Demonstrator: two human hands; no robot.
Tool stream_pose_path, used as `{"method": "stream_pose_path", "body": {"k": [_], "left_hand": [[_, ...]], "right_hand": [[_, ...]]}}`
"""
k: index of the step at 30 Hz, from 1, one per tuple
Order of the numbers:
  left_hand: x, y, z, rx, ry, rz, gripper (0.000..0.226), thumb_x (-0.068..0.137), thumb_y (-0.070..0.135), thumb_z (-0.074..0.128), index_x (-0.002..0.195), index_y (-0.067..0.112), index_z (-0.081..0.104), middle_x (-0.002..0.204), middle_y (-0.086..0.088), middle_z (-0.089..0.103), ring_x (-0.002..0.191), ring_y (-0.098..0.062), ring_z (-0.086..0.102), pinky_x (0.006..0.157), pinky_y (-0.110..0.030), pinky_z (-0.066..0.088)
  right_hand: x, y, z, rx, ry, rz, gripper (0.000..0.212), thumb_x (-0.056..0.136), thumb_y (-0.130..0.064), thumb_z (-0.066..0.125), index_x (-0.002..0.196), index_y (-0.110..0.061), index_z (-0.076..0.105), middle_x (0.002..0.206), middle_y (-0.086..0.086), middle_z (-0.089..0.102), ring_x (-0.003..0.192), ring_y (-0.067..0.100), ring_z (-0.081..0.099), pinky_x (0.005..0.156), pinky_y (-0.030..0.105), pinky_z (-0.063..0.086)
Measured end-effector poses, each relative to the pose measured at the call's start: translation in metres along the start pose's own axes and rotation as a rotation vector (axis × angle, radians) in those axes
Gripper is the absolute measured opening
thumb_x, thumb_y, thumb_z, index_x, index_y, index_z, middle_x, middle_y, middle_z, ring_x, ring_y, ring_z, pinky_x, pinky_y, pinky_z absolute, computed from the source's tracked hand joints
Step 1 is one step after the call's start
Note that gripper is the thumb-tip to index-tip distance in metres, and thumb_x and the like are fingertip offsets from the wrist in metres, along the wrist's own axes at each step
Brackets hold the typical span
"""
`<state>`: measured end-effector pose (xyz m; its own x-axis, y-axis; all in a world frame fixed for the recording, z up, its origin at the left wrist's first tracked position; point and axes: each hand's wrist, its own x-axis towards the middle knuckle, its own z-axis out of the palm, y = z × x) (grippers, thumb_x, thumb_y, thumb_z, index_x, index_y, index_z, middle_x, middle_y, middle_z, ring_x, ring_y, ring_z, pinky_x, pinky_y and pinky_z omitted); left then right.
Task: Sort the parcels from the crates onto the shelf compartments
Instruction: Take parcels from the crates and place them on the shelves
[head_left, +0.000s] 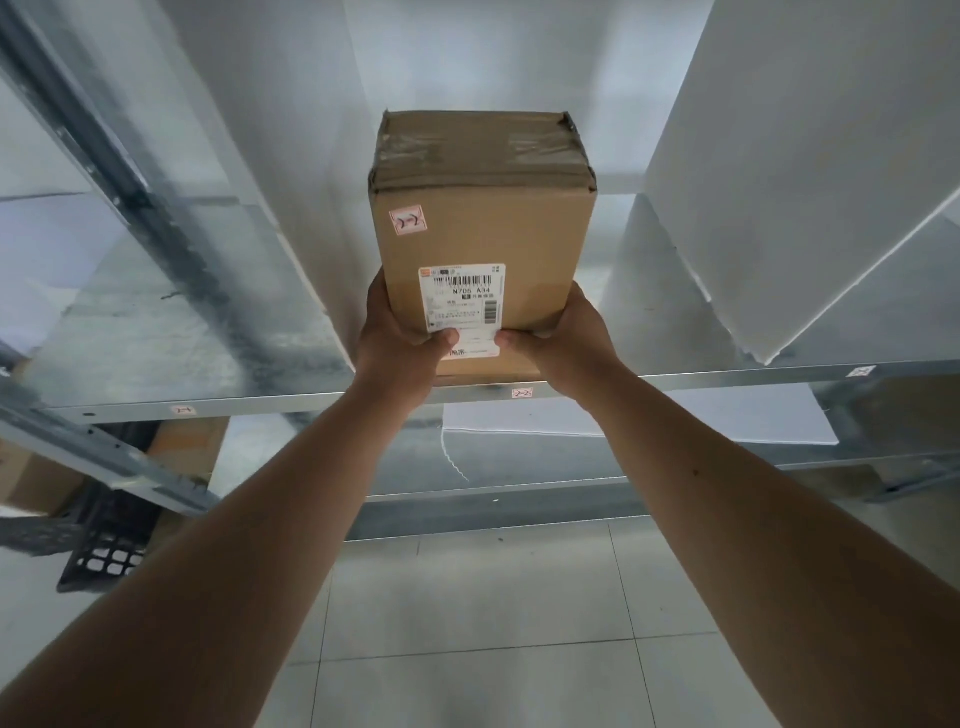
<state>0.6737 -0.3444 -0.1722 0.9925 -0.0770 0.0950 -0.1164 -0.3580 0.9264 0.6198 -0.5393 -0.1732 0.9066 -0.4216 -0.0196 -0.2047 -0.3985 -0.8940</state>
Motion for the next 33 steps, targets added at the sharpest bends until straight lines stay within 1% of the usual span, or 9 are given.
{"method": "stream_pose_path", "body": {"k": [4,8,16,18,21,25,27,31,33], "left_hand": [[0.016,-0.002,0.003,0.018,0.012,-0.035,0.083,0.082,0.014,0.086,0.151,0.025,0.042,0.123,0.017,0.067,0.115,-0.011,0.063,0.096,-0.021,0.049],[0.023,-0.005,0.008,-0.017,0.037,-0.050,0.082,0.083,0.011,0.084,0.152,0.027,0.042,0.125,0.018,0.068,0.115,-0.008,0.064,0.093,-0.017,0.049],[0.033,-0.012,0.013,-0.100,0.053,-0.076,0.082,0.083,0.008,0.083,0.152,0.028,0.042,0.130,0.016,0.069,0.122,-0.008,0.065,0.108,-0.033,0.053],[0.033,-0.011,0.013,-0.127,0.046,-0.088,0.084,0.084,0.003,0.082,0.153,0.025,0.041,0.124,0.018,0.070,0.117,-0.001,0.067,0.103,-0.026,0.054],[0.032,-0.010,0.014,-0.120,0.038,-0.101,0.086,0.088,-0.003,0.078,0.158,0.023,0.035,0.115,0.025,0.065,0.093,0.021,0.062,0.087,-0.003,0.049],[0.031,-0.013,0.012,-0.091,0.036,-0.116,0.102,0.078,0.016,0.084,0.161,0.035,0.028,0.144,0.018,0.060,0.131,-0.004,0.058,0.115,-0.034,0.048],[0.030,-0.013,0.011,-0.030,0.040,-0.131,0.112,0.070,0.030,0.085,0.162,0.040,0.022,0.154,0.017,0.053,0.141,-0.008,0.052,0.119,-0.037,0.044],[0.010,-0.004,0.012,0.055,0.087,-0.163,0.111,0.072,0.022,0.088,0.164,0.026,0.026,0.160,0.005,0.048,0.148,-0.019,0.046,0.122,-0.040,0.039],[-0.014,0.005,0.009,0.004,0.127,-0.176,0.096,0.074,0.020,0.084,0.157,0.015,0.037,0.158,-0.003,0.048,0.146,-0.025,0.045,0.121,-0.044,0.040]], "right_hand": [[0.014,-0.005,0.008,0.016,0.009,-0.002,0.084,0.076,-0.022,0.095,0.146,-0.020,0.049,0.118,-0.014,0.067,0.100,0.004,0.066,0.081,0.014,0.047],[0.024,-0.004,0.013,0.021,0.007,-0.005,0.084,0.075,-0.021,0.095,0.146,-0.020,0.049,0.120,-0.011,0.070,0.105,0.011,0.070,0.091,0.025,0.052],[0.032,-0.008,0.021,0.043,0.001,0.009,0.084,0.076,-0.019,0.094,0.146,-0.020,0.048,0.125,-0.007,0.072,0.108,0.014,0.071,0.099,0.036,0.057],[0.031,-0.008,0.021,0.045,0.003,0.010,0.082,0.077,-0.018,0.093,0.146,-0.020,0.048,0.125,-0.007,0.072,0.106,0.013,0.071,0.098,0.034,0.056],[0.028,-0.008,0.021,0.059,0.007,0.013,0.078,0.080,-0.016,0.091,0.146,-0.020,0.050,0.122,-0.009,0.072,0.099,0.002,0.068,0.094,0.029,0.055],[0.021,-0.008,0.019,0.124,0.004,0.056,0.071,0.079,-0.015,0.090,0.140,-0.030,0.058,0.115,-0.018,0.075,0.104,0.002,0.071,0.094,0.027,0.056],[0.013,-0.013,0.018,0.110,0.004,0.078,0.066,0.080,-0.018,0.090,0.137,-0.033,0.060,0.113,-0.021,0.075,0.107,0.000,0.070,0.094,0.027,0.055],[-0.012,-0.022,0.017,0.070,0.004,0.183,0.088,0.065,-0.043,0.091,0.142,-0.025,0.054,0.122,-0.011,0.073,0.110,0.015,0.070,0.086,0.033,0.060],[-0.034,-0.032,0.014,0.078,0.008,0.250,0.068,0.072,-0.034,0.090,0.129,-0.015,0.058,0.114,-0.005,0.072,0.103,0.020,0.070,0.073,0.028,0.056]]}}
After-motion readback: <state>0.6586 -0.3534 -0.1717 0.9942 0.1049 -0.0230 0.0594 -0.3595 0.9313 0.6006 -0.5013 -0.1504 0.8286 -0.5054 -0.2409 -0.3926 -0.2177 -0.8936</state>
